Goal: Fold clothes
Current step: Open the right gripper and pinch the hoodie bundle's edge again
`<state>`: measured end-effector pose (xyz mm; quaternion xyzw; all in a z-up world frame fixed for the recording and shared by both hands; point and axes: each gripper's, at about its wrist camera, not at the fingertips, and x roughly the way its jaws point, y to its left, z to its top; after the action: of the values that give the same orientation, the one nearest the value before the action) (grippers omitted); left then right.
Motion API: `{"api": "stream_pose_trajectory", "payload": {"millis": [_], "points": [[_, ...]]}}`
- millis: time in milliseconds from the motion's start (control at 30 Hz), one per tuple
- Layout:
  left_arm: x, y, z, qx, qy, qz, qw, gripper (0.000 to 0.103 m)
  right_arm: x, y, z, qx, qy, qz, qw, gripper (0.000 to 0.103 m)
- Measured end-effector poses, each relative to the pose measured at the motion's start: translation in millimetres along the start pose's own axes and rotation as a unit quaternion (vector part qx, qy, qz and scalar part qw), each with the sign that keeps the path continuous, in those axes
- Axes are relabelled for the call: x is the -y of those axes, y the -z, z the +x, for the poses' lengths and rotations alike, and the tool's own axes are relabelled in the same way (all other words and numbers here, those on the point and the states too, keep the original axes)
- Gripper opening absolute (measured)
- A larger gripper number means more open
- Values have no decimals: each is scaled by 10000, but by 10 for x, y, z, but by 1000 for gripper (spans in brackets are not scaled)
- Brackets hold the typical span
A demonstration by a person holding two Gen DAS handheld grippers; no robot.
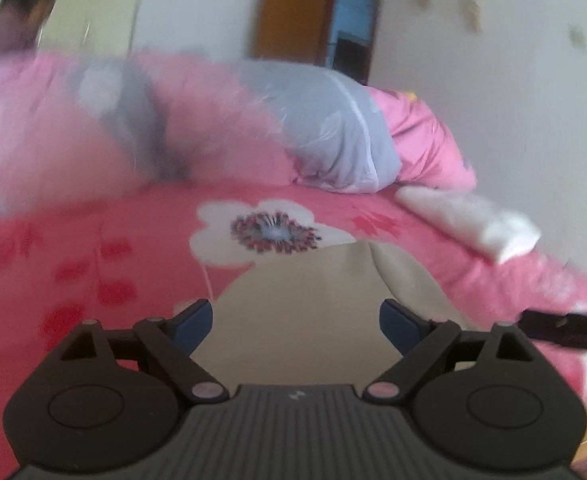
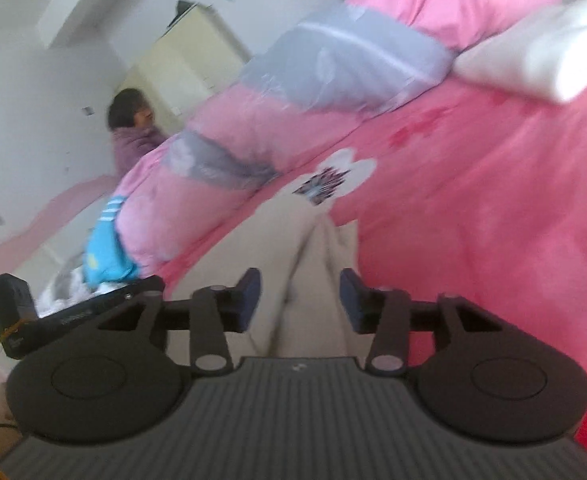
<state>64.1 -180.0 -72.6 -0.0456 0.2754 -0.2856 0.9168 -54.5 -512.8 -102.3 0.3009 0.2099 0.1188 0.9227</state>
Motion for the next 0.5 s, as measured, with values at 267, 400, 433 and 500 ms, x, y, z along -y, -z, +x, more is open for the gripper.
{"api": "stream_pose_trajectory", "payload": {"millis": [267, 400, 433, 500], "points": [[-410, 243, 18, -666, 292, -1043, 9919, 95, 27, -23, 332, -636, -183, -71, 9978, 65], [-388, 308, 143, -805, 378, -1158, 9893, 96, 51, -10, 371, -797, -265, -86, 9964, 65], [-367, 310, 156, -789, 356, -1153, 9895, 97, 82, -30, 401, -849, -285, -61, 9960, 65], [-329, 305, 183, -790, 296, -1111, 9902, 97, 131, -68, 428, -879, -382, 18, 9954, 65]]}}
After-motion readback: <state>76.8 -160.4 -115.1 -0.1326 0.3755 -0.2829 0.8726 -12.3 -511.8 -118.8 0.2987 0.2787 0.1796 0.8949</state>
